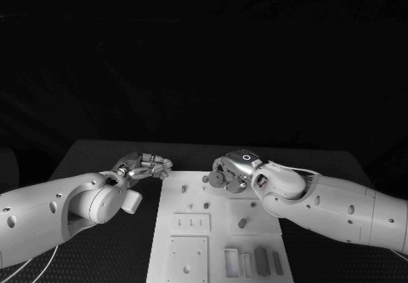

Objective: Assemble the parts on the task board

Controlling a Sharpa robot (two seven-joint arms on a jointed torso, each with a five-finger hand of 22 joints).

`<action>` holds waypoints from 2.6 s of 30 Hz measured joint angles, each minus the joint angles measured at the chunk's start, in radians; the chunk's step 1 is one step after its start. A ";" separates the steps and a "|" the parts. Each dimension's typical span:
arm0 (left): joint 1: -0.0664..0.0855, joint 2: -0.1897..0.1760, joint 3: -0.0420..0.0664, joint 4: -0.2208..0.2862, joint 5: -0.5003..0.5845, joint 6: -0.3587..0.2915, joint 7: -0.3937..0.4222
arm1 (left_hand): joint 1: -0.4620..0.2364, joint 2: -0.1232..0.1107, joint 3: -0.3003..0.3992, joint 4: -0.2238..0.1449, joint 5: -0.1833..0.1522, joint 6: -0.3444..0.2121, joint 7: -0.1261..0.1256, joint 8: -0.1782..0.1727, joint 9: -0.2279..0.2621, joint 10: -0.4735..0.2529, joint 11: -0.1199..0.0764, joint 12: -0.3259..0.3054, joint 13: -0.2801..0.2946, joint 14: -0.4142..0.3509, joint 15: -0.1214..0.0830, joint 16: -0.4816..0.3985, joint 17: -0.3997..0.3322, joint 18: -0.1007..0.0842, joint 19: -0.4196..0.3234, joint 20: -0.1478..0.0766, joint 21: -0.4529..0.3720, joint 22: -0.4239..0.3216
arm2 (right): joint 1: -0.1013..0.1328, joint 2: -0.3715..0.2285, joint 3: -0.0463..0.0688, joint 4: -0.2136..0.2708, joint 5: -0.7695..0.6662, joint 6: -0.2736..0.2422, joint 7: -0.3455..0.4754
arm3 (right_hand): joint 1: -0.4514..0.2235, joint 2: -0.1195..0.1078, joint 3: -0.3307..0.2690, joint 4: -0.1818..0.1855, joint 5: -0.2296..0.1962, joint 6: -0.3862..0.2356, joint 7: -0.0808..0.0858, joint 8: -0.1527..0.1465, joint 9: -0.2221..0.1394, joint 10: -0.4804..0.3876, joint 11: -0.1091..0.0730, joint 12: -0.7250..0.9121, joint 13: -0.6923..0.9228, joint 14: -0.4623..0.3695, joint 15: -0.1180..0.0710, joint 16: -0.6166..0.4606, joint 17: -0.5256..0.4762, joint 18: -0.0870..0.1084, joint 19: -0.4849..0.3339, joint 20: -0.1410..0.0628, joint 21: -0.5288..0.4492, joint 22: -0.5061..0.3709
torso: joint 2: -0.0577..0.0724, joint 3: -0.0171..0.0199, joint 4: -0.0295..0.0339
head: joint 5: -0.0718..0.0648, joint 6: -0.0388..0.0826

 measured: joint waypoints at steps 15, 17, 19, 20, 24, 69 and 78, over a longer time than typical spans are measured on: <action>0.000 0.001 0.000 0.000 0.000 0.000 0.000 | 0.000 0.000 0.002 -0.002 0.000 0.000 0.000 0.000 0.000 0.000 0.000 0.000 0.001 0.000 0.000 0.000 0.001 0.000 0.000 0.000 0.000 -0.001 | -0.010 0.074 -0.017 -0.019 -0.053 -0.015 -0.019 | 0.000 0.000 0.010 0.005 -0.003 0.000 0.000 0.002 0.000 0.002 -0.002 -0.004 -0.002 0.004 0.002 0.000 0.000 0.000 0.003 0.000 0.000 0.000 | 0.000 -0.0002 0.0004 | 0.002 0.001; 0.000 0.001 0.000 0.001 0.000 0.000 0.000 | 0.000 0.000 0.002 -0.002 0.000 0.000 0.000 0.000 0.000 0.000 0.000 0.000 0.001 0.000 0.000 0.000 0.001 0.000 0.000 0.000 0.000 -0.001 | -0.010 0.083 -0.020 -0.025 -0.057 -0.016 -0.020 | 0.000 0.000 0.010 0.005 -0.003 0.000 0.000 0.002 0.000 0.002 -0.002 -0.004 -0.002 0.004 0.002 0.000 0.000 0.000 0.003 0.000 0.000 0.000 | 0.000 -0.0002 0.0001 | 0.002 0.001; 0.000 0.002 0.000 0.001 0.000 0.000 0.000 | 0.000 0.000 0.002 -0.002 0.000 0.000 0.000 0.000 0.000 0.000 0.000 0.000 0.001 0.000 0.000 0.000 0.001 0.000 0.000 0.000 0.000 -0.001 | -0.010 0.093 -0.024 -0.034 -0.061 -0.016 -0.020 | 0.000 0.000 0.010 0.005 -0.003 0.000 0.000 0.002 0.000 0.002 -0.002 -0.004 -0.002 0.004 0.002 0.000 0.000 0.000 0.003 0.000 0.000 0.000 | 0.000 -0.0002 0.0000 | 0.001 0.001; 0.000 0.002 0.000 0.001 0.000 0.000 0.000 | 0.000 0.000 0.002 -0.002 0.000 0.000 0.000 0.000 0.000 0.000 0.000 0.000 0.001 0.000 0.000 0.000 0.001 0.000 0.000 0.000 0.000 -0.001 | -0.011 0.099 -0.027 -0.040 -0.063 -0.016 -0.021 | 0.000 0.000 0.010 0.005 -0.003 0.000 0.000 0.002 0.000 0.002 -0.002 -0.004 -0.003 0.004 0.002 0.000 0.000 0.000 0.003 0.000 0.000 0.000 | 0.000 -0.0002 -0.0003 | 0.001 0.001; 0.000 0.006 0.000 0.001 0.000 0.000 0.000 | 0.000 0.000 0.002 -0.002 0.000 0.000 0.000 0.000 0.001 0.000 0.000 0.000 0.001 0.000 0.000 0.000 0.001 0.000 0.000 0.000 0.000 -0.001 | -0.021 0.116 -0.034 -0.064 -0.069 -0.018 -0.022 | 0.000 0.000 0.010 0.005 -0.003 0.000 0.000 0.002 0.000 0.002 -0.002 -0.004 -0.003 0.004 0.003 0.000 0.000 0.000 0.003 0.000 0.000 0.000 | 0.000 0.0000 0.0001 | 0.002 0.002; 0.000 0.005 0.000 -0.001 0.000 -0.001 -0.001 | 0.000 0.000 0.002 -0.002 0.000 0.000 0.000 -0.004 0.001 0.000 0.000 -0.004 0.002 0.000 0.000 0.000 0.001 0.000 0.000 0.000 0.000 -0.002 | -0.040 0.150 -0.054 -0.134 -0.037 -0.039 -0.023 | 0.000 -0.039 0.029 0.005 0.001 -0.070 0.070 -0.190 -0.044 -0.040 0.054 -0.013 -0.009 -0.001 0.061 -0.012 0.006 -0.018 0.006 0.001 -0.008 0.000 | 0.000 0.0021 -0.0014 | 0.010 -0.004; 0.000 0.005 0.000 -0.002 0.000 -0.003 -0.004 | 0.000 0.000 0.005 0.000 0.000 0.000 0.000 -0.004 0.001 0.000 0.000 -0.004 0.002 0.000 0.000 0.000 0.001 0.000 0.000 0.000 0.000 -0.002 | -0.041 0.132 -0.054 -0.119 -0.006 -0.051 -0.019 | 0.011 -0.039 0.051 0.018 0.001 -0.067 0.066 -0.182 -0.040 -0.042 0.059 -0.013 -0.009 -0.001 0.061 -0.016 0.008 -0.018 0.005 0.002 -0.008 0.000 | 0.000 0.0021 -0.0019 | 0.010 -0.005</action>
